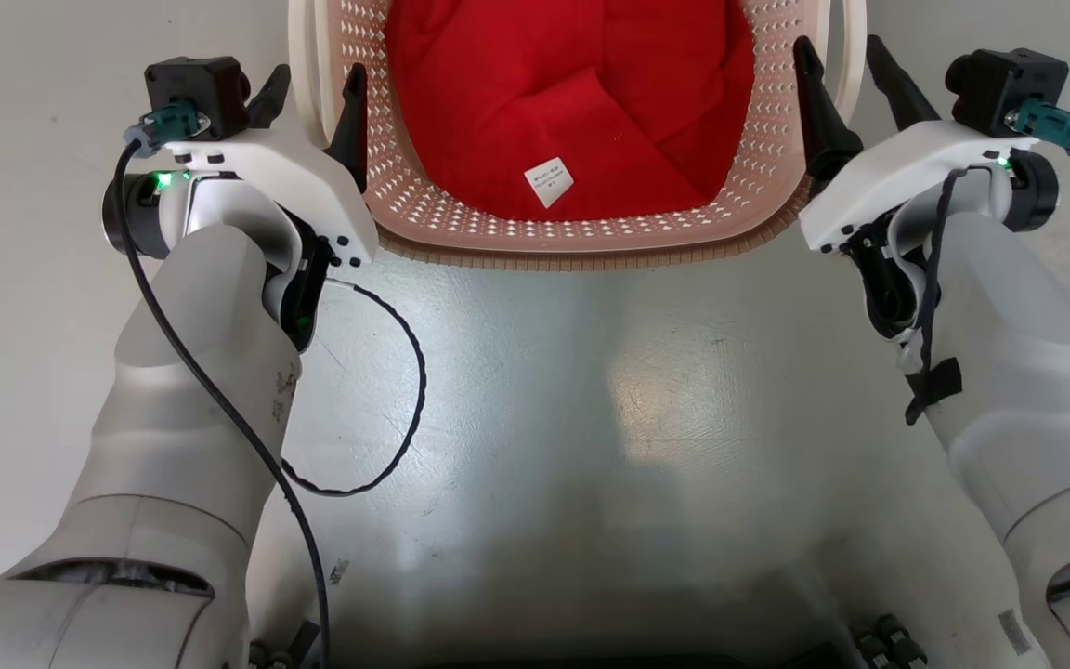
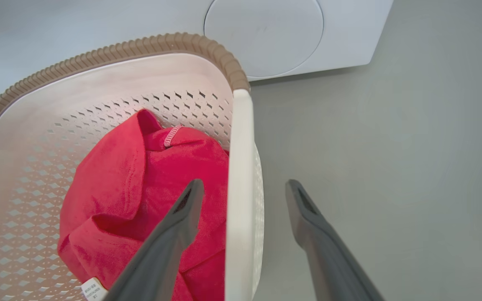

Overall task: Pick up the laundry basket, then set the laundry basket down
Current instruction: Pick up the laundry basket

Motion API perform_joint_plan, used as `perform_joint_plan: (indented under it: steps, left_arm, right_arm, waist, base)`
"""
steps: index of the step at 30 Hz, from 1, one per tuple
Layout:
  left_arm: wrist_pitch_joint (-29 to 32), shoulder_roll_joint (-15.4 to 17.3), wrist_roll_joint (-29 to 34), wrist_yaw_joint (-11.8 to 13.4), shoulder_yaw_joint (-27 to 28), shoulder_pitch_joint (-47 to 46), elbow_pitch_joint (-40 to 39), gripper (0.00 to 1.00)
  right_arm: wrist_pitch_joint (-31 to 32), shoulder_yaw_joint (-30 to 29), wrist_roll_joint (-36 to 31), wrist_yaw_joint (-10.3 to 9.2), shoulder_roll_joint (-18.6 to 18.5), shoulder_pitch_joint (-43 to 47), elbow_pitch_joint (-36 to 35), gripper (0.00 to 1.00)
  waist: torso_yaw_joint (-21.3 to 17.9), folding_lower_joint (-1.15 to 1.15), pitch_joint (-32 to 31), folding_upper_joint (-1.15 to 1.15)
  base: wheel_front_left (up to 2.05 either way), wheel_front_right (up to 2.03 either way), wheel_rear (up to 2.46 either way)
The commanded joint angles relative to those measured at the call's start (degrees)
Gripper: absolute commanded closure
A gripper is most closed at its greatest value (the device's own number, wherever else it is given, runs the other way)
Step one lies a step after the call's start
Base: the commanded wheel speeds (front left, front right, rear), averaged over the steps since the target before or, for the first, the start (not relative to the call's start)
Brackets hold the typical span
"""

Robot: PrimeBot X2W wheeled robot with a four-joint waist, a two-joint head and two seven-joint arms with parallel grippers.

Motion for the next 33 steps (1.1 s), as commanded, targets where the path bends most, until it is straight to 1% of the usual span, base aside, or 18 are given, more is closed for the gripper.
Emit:
perform_joint_plan:
  steps: [1, 11, 12, 13, 14, 15, 16, 17, 18, 19, 20, 21, 22, 33]
  left_arm:
    - [-0.29, 1.51, -0.72, -0.25, 0.43, 0.37, -0.12, 0.00]
    - [-0.29, 1.34, -1.94, -0.35, -1.27, -1.71, 2.12, 0.00]
    - [-0.29, 1.33, -2.05, -0.36, -1.39, -1.84, 2.23, 0.03]
    - [-0.29, 1.32, -2.14, -0.36, -1.50, -1.95, 2.33, 0.08]
    - [-0.29, 1.32, -2.23, -0.36, -1.59, -2.03, 2.44, 0.17]
    - [-0.29, 1.31, -2.30, -0.36, -1.67, -2.11, 2.54, 0.29]
    - [-0.29, 1.31, -2.45, -0.36, -1.67, -2.18, 2.57, 0.35]
    - [-0.29, 1.30, -2.57, -0.31, -1.68, -2.22, 2.61, 0.52]
    - [-0.29, 1.30, -2.64, -0.15, -1.71, -2.23, 2.69, 0.59]
    - [-0.29, 1.29, -2.72, -0.05, -1.75, -2.24, 2.78, 0.67]
    - [-0.29, 1.29, -2.82, 0.09, -1.77, -2.25, 2.93, 1.00]
    - [-0.29, 1.29, -2.90, 0.27, -1.80, -2.26, 3.08, 1.00]
    - [-0.29, 1.28, -2.97, 0.43, -1.83, -2.29, 3.18, 1.00]
    - [-0.29, 1.31, -3.31, 1.10, -2.02, -1.45, 2.33, 1.00]
  right_arm:
    - [-0.38, 1.20, 0.75, 0.41, 1.16, 1.10, 0.17, 0.00]
    - [-0.38, 4.86, 4.93, 0.41, 1.18, -1.31, 3.30, 0.00]
    - [-0.38, 5.13, 5.23, 0.41, 1.14, -1.43, 3.40, 0.00]
    - [-0.38, 5.40, 5.53, 0.41, 1.13, -1.52, 3.55, 0.00]
    - [-0.38, 5.65, 5.82, 0.41, 1.11, -1.61, 3.68, 0.00]
    - [-0.38, 5.89, 6.13, 0.41, 1.10, -1.68, 3.82, 0.00]
    - [-0.38, 6.15, 6.60, 0.41, 1.18, -1.68, 4.22, 0.00]
    - [-0.38, 6.45, 7.05, 0.41, 1.27, -1.76, 4.63, 0.00]
    - [-0.38, 6.75, 7.43, 0.41, 1.31, -1.90, 4.86, 0.12]
    - [-0.38, 7.01, 7.73, 0.41, 1.33, -2.04, 4.90, 0.36]
    - [-0.38, 7.27, 8.01, 0.41, 1.32, -2.15, 4.93, 0.73]
    - [-0.38, 7.53, 8.27, 0.41, 1.30, -2.25, 4.98, 0.92]
    - [-0.38, 7.74, 8.52, 0.41, 1.27, -2.35, 5.00, 1.00]
    - [-0.38, 8.55, 10.18, 0.41, 0.70, -2.05, 4.84, 1.00]
  waist:
    - [-0.06, 0.00, 0.29, 0.00]
    - [-0.09, 0.00, 1.71, 0.00]
    - [-0.09, 0.00, 1.78, 0.00]
    - [-0.09, 0.00, 1.83, 0.00]
    - [-0.10, 0.00, 1.85, 0.00]
    - [-0.10, 0.00, 1.86, 0.00]
    - [-0.08, 0.00, 1.86, 0.00]
    - [-0.07, 0.00, 1.84, 0.00]
    - [-0.08, 0.00, 1.82, 0.00]
    - [-0.11, 0.00, 1.82, 0.00]
    - [-0.13, 0.00, 1.82, 0.00]
    - [-0.16, 0.00, 1.82, 0.00]
    - [-0.18, 0.00, 1.81, 0.00]
    - [-0.18, 0.00, 0.56, 0.00]
  base:
    - [0.00, 0.00, 0.00]
    - [0.00, 0.00, 0.00]
    - [0.00, 0.00, 0.00]
    - [0.00, 0.00, 0.00]
    - [0.00, 0.00, 0.00]
    - [0.00, 0.00, 0.00]
    - [0.00, 0.00, 0.00]
    - [0.00, 0.00, 0.00]
    - [0.00, 0.00, 0.00]
    - [0.00, 0.00, 0.00]
    - [0.00, 0.00, 0.00]
    - [0.00, 0.00, 0.00]
    - [0.00, 0.00, 0.00]
    - [0.00, 0.00, 0.00]
